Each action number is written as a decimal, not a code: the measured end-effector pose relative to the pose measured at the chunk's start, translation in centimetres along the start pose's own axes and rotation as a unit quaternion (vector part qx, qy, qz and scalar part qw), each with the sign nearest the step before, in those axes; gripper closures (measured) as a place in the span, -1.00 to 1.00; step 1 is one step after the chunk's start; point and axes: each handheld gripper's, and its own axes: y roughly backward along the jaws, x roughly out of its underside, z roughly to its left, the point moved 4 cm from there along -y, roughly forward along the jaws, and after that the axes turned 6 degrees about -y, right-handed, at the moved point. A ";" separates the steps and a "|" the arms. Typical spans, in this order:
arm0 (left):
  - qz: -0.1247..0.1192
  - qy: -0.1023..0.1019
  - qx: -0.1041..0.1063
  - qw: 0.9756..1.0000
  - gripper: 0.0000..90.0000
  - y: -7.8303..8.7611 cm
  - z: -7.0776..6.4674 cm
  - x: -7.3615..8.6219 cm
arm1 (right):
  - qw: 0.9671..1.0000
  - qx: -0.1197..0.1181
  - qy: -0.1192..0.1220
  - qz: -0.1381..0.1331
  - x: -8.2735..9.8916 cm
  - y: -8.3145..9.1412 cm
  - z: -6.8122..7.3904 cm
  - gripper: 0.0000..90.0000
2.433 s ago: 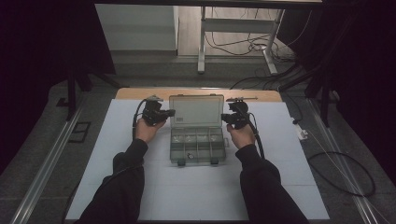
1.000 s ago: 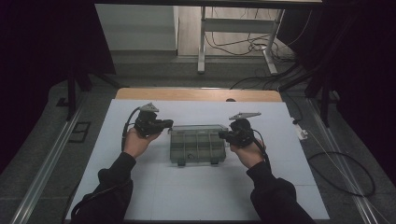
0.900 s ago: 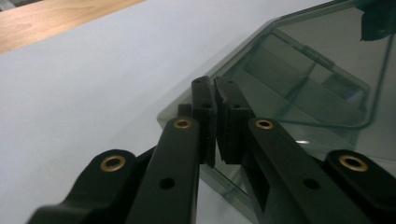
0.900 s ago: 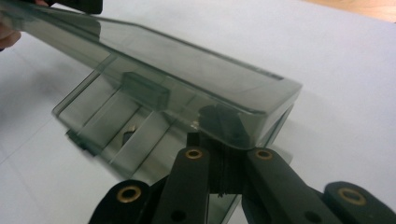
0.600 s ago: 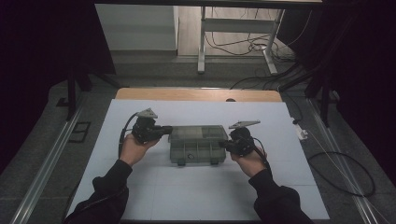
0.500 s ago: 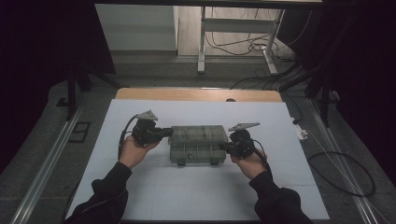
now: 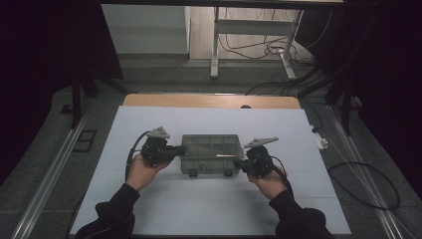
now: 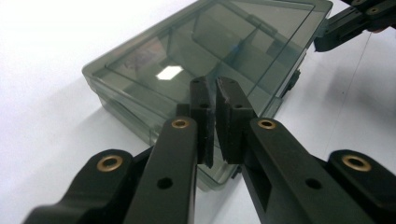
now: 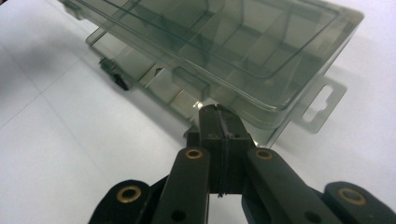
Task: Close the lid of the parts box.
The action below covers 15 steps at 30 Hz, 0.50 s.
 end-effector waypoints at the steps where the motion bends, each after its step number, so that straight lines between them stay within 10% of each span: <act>1: 0.001 0.001 0.000 1.000 0.88 0.0 -0.1 0.1 | 1.000 -0.002 0.001 0.002 0.2 0.1 0.2 0.99; 15: 0.024 0.007 -0.006 1.000 0.92 -0.7 -1.3 1.9 | 1.000 -0.002 0.013 -0.018 -0.1 1.3 0.5 0.99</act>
